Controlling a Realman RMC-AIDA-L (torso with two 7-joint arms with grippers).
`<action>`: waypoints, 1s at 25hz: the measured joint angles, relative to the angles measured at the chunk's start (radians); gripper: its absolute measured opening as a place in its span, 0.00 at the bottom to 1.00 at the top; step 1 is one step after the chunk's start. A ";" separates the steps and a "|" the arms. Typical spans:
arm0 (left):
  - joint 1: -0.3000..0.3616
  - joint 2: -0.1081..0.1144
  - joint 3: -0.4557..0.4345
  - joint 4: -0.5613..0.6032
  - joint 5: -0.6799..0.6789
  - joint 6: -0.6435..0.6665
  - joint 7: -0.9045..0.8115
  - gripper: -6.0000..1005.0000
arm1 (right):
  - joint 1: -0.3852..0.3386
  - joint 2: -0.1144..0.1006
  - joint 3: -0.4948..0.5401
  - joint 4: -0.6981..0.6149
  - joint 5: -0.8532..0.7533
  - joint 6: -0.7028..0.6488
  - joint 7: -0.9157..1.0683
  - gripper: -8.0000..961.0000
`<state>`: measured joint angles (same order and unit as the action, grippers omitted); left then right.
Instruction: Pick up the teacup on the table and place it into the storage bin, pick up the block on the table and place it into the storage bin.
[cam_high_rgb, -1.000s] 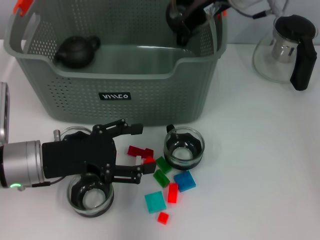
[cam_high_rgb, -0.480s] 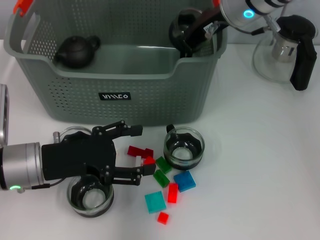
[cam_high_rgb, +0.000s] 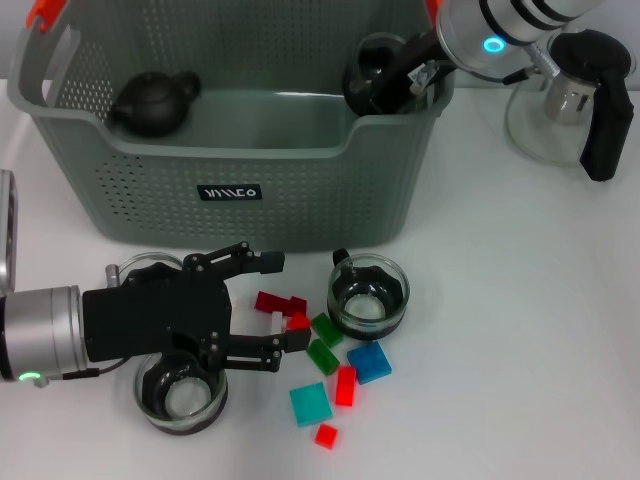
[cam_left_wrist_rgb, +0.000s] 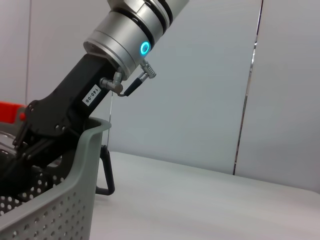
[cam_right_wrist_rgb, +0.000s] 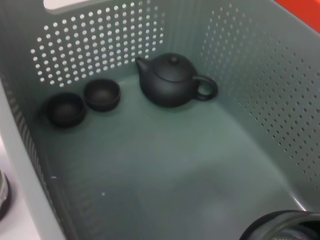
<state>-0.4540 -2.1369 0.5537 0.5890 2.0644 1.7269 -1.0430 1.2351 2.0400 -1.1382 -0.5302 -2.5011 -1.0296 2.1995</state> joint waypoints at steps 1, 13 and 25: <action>0.000 0.000 0.000 0.000 0.000 -0.001 0.000 0.94 | 0.000 0.001 0.000 0.000 -0.004 0.001 0.002 0.07; -0.001 0.000 0.002 0.000 -0.001 -0.004 0.002 0.94 | 0.004 0.010 0.000 0.000 -0.007 0.045 0.001 0.07; -0.004 0.000 0.000 0.000 -0.001 -0.005 0.006 0.94 | 0.004 0.036 -0.040 0.019 -0.007 0.122 -0.006 0.07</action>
<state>-0.4581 -2.1369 0.5537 0.5890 2.0631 1.7223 -1.0372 1.2394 2.0759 -1.1782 -0.5111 -2.5081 -0.9078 2.1933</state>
